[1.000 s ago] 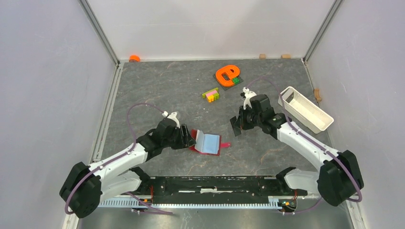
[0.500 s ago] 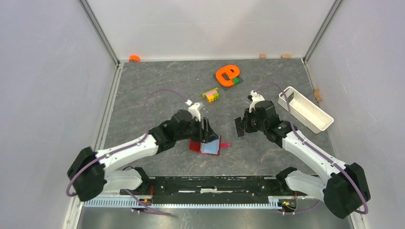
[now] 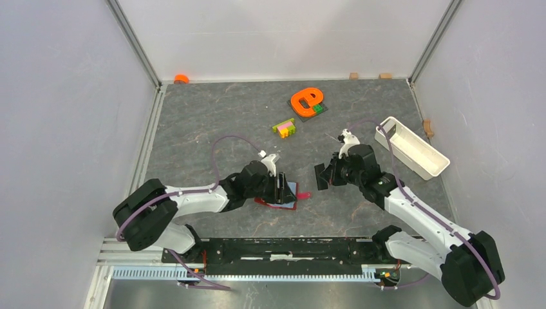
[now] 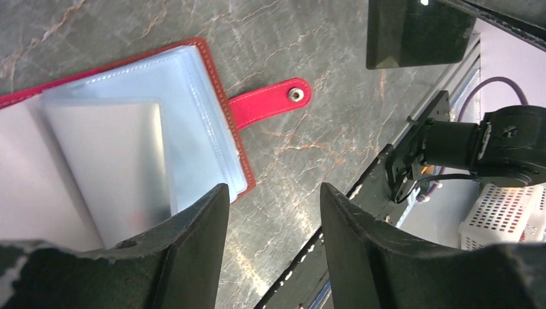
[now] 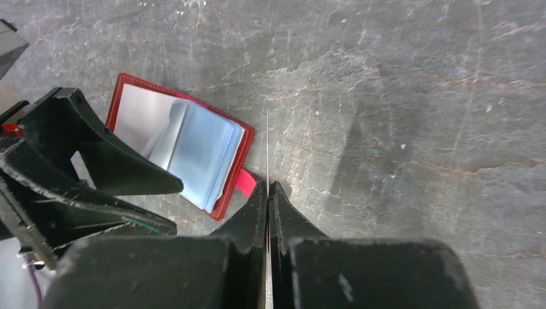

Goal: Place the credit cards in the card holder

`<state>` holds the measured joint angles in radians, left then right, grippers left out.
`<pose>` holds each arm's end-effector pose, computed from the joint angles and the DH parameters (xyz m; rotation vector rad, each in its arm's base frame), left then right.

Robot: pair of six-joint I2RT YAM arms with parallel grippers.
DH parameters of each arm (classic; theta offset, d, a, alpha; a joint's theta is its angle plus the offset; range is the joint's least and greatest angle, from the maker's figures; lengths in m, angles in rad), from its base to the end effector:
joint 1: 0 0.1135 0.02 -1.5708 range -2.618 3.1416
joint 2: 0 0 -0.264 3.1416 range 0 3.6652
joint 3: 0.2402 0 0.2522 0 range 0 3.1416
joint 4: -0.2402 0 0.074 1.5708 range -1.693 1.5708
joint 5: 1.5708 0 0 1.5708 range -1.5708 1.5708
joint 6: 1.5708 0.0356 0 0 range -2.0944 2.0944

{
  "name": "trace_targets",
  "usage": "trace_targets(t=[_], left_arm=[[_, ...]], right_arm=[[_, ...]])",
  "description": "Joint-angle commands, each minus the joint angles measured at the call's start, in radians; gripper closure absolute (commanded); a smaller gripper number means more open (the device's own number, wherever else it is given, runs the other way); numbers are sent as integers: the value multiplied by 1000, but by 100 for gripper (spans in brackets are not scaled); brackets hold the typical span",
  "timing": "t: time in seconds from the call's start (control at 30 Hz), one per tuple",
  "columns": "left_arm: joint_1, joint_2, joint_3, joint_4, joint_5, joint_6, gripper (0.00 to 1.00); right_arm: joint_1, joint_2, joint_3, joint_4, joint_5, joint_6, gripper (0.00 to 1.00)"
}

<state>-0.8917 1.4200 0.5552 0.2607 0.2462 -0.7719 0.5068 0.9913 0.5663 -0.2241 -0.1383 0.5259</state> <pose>0.1655 -0.2189 0.1654 0.3014 2.4035 -1.1392 0.1816 0.1064 0.2220 -0.0573 2.3093 0.7050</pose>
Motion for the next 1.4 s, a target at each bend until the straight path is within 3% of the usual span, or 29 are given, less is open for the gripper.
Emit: trace_targets(t=[0.0, 0.3, 0.67, 1.07, 1.27, 1.37], left_arm=[[0, -34, -36, 81, -40, -31, 40], [8, -126, -105, 37, -135, -10, 40], [60, -185, -242, 293, -36, -21, 37], [147, 0, -317, 659, 145, -135, 36], [163, 72, -335, 793, 186, -169, 44], [174, 106, -346, 863, 206, -188, 43]], right_arm=[[22, -7, -30, 99, -69, 45, 100], [103, 38, -64, 244, -112, 112, 100], [184, 95, -118, 481, -152, 204, 100], [240, 200, -138, 633, -168, 242, 100], [242, 231, -142, 665, -181, 249, 100], [241, 241, -147, 676, -182, 253, 100]])
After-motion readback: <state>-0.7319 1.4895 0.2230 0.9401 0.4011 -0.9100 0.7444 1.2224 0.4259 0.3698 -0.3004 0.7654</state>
